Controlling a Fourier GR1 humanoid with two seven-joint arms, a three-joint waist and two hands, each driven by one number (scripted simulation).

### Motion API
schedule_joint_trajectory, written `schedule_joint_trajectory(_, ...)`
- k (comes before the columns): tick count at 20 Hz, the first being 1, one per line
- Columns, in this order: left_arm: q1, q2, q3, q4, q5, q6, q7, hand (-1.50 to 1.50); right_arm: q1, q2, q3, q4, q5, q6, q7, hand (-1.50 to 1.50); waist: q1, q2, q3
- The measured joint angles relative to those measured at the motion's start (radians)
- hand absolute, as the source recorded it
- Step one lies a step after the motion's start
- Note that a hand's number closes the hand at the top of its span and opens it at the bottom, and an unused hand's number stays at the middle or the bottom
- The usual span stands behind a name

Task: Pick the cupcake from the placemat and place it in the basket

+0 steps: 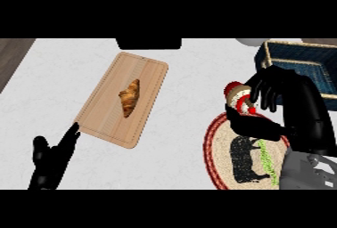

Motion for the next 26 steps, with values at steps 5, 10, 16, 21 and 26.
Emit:
schedule_joint_trajectory(5,-0.001,-0.005,0.003,-0.001,-0.003,0.002,0.005,0.0,-0.232,-0.042,-0.137,-0.052,-0.027,0.08,0.206,1.5,-0.001,0.0,-0.001)
schedule_joint_trajectory(10,0.0,-0.014,0.004,0.004,-0.011,0.002,-0.014,0.0,-0.416,-0.144,-0.299,0.023,-0.086,0.114,0.261,1.5,0.001,0.003,-0.001)
schedule_joint_trajectory(16,-0.001,-0.016,0.006,-0.009,-0.012,-0.003,0.0,0.0,-0.551,-0.3,-0.438,0.203,-0.149,0.144,0.246,1.5,0.005,0.005,-0.001)
schedule_joint_trajectory(21,-0.013,-0.031,-0.003,-0.006,-0.029,0.008,0.013,0.0,-0.6,-0.41,-0.496,0.379,-0.172,0.143,0.174,1.5,0.009,0.007,0.0)
schedule_joint_trajectory(26,-0.014,-0.036,-0.006,-0.012,-0.041,0.009,0.019,0.0,-0.603,-0.475,-0.508,0.56,-0.165,0.093,0.058,1.5,0.014,0.01,-0.001)
